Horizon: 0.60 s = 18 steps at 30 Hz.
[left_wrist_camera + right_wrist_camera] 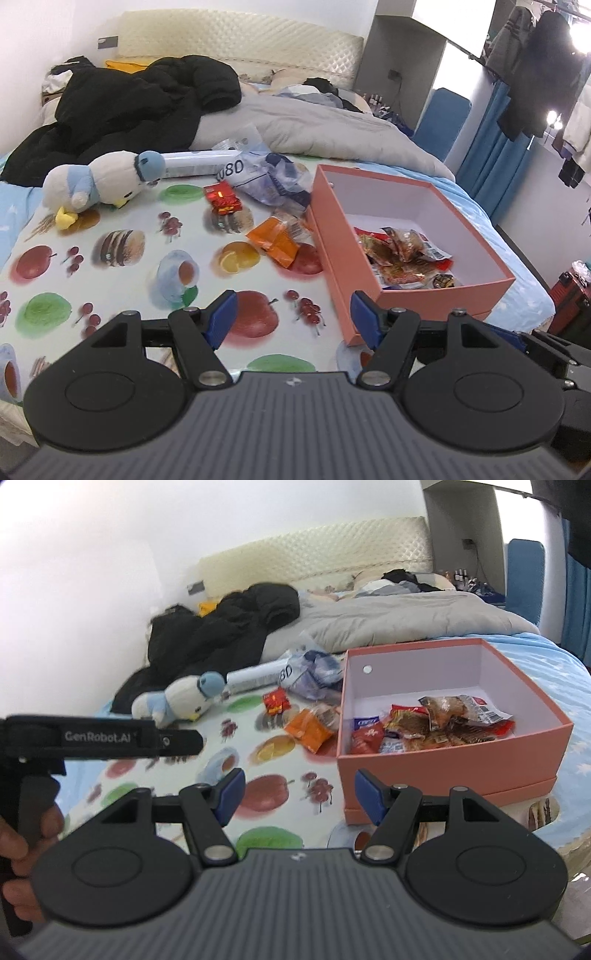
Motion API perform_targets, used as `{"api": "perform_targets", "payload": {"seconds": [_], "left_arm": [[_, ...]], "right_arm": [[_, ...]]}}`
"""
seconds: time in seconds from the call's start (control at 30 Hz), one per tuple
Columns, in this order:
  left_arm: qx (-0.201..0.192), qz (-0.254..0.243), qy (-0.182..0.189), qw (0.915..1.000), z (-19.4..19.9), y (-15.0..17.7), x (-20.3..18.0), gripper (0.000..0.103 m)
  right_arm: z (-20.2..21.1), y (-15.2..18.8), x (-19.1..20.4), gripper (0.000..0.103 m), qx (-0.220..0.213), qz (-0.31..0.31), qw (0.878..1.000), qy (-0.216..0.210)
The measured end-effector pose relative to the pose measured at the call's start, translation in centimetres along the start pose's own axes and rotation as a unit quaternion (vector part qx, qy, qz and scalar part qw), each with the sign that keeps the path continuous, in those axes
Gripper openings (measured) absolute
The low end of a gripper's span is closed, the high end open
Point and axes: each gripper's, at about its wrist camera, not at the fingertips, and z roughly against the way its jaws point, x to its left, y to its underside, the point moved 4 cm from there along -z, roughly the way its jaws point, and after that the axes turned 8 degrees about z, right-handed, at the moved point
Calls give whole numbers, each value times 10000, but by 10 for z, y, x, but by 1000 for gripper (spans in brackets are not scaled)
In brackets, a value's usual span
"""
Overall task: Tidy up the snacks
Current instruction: 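Withdraw both tools from the pink box back toward the remaining snacks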
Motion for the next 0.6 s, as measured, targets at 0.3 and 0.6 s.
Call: {"api": "perform_targets", "payload": {"seconds": [0.3,0.6], "left_arm": [[11,74,-140,9999,-31,-10,25,72],[49,381,-331,9987,-85,-32,69,72]], "right_arm": [[-26,-3,20,68,67,145,9998,-154],[-69,-13,39,68,9,326,9994,-130]]}}
